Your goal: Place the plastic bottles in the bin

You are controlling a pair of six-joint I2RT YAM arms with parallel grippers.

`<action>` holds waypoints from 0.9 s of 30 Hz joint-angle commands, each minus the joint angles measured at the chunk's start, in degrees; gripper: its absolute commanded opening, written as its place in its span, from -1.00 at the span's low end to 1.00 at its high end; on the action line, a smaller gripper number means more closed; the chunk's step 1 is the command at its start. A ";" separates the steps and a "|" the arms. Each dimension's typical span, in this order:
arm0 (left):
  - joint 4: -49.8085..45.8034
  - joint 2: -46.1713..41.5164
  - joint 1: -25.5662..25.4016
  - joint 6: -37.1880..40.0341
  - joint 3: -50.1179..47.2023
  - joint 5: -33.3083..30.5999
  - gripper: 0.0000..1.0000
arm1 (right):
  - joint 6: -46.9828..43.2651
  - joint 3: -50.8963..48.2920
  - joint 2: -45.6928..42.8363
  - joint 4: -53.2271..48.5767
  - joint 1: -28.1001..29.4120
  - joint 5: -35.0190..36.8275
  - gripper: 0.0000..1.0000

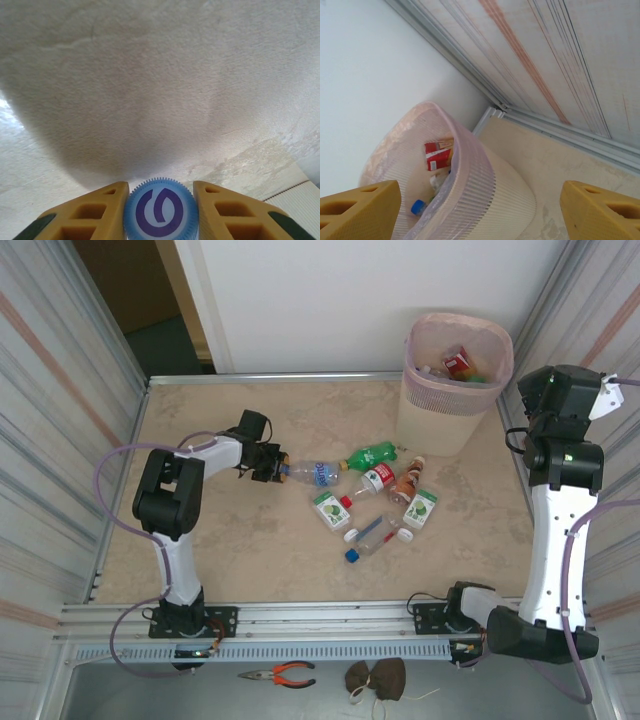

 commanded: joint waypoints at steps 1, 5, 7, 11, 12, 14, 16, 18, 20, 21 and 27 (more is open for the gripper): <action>0.55 -0.01 0.53 -0.78 0.44 -0.02 -0.42 | -1.73 -0.09 -1.36 -0.33 -0.48 1.32 0.63; 1.18 -2.43 0.96 -0.50 -1.22 -0.28 -0.46 | -1.75 0.09 -1.65 -0.32 -0.44 1.38 0.63; 1.21 -4.32 1.28 -0.14 -2.25 -0.80 -0.47 | -1.74 0.18 -1.67 -0.24 -0.48 1.32 0.62; 1.96 -9.29 2.02 2.35 -4.80 -2.93 -0.52 | -2.36 0.18 -1.87 0.19 -0.47 0.03 0.61; 2.17 -10.45 2.21 3.19 -5.23 -3.52 -0.54 | -2.94 0.03 -1.94 0.48 -0.48 -0.83 0.62; 3.17 -13.32 2.77 5.72 -6.21 -4.44 -0.56 | -5.33 -0.97 -2.48 2.57 -0.48 -3.96 0.61; 5.39 -15.44 3.34 10.45 -6.74 -4.66 -0.67 | -8.09 -2.72 -3.34 5.97 -0.47 -8.38 0.60; 6.57 -17.41 3.87 15.40 -6.45 -4.66 -0.73 | -11.52 -5.34 -4.36 10.71 -0.44 -14.48 0.57; 8.85 -19.63 4.39 20.80 -6.62 -4.50 -0.75 | -14.98 -7.18 -4.87 14.71 -0.48 -20.96 0.56; 9.77 -20.96 4.64 23.76 -6.72 -4.68 -0.76 | -16.24 -7.77 -5.00 15.97 -0.48 -24.09 0.56; 17.41 -30.03 5.30 37.82 -9.31 -5.20 -0.80 | -19.25 -10.95 -5.41 22.67 -0.45 -38.80 0.54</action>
